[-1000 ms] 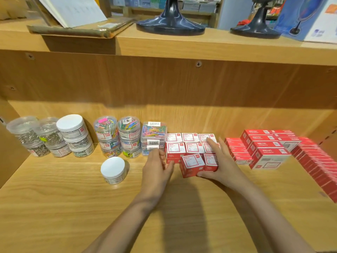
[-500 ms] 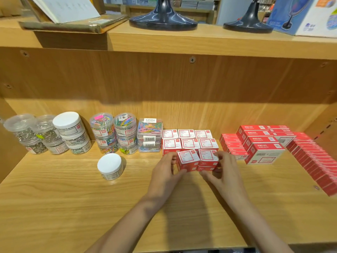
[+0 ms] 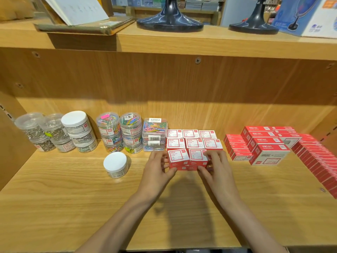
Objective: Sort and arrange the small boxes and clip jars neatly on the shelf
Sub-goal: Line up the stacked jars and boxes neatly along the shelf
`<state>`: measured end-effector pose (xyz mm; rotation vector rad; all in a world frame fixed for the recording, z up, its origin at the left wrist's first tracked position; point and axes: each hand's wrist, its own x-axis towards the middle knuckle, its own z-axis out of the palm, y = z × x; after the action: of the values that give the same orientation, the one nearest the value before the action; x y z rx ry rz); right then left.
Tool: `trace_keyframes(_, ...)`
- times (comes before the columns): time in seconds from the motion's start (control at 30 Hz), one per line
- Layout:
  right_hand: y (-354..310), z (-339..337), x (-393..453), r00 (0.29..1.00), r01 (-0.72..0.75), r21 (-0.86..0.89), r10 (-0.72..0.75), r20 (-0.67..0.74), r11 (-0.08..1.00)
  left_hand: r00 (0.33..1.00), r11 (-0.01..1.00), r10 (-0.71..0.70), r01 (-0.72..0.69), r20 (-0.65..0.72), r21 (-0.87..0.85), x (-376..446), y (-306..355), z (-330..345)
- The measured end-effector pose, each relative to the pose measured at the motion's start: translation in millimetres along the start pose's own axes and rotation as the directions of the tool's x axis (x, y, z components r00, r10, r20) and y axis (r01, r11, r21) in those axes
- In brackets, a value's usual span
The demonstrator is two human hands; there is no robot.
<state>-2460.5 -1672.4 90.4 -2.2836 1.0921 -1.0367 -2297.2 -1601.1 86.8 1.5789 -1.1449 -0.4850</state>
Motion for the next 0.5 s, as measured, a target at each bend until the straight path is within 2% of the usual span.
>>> trace_keyframes(0.13, 3.1, 0.3, 1.6, 0.999, 0.015, -0.007, -0.015, 0.029, 1.0, 0.999, 1.0, -0.007, 0.008, 0.052, -0.017, 2.2, -2.3, -6.8)
trace_keyframes(0.4, 4.3, 2.3, 3.9, 0.999, 0.021, -0.035, -0.019, 0.048, 0.999, 1.0, 1.0, -0.001, 0.001, 0.005, -0.024, 1.3, -2.8, -10.9)
trace_keyframes(0.5, 2.6, 3.1, 3.9, 0.999, 0.026, -0.06, -0.023, 0.049, 0.998, 0.999, 0.998, 0.037, -0.037, 0.0, 0.054, 1.1, -3.1, -14.6)
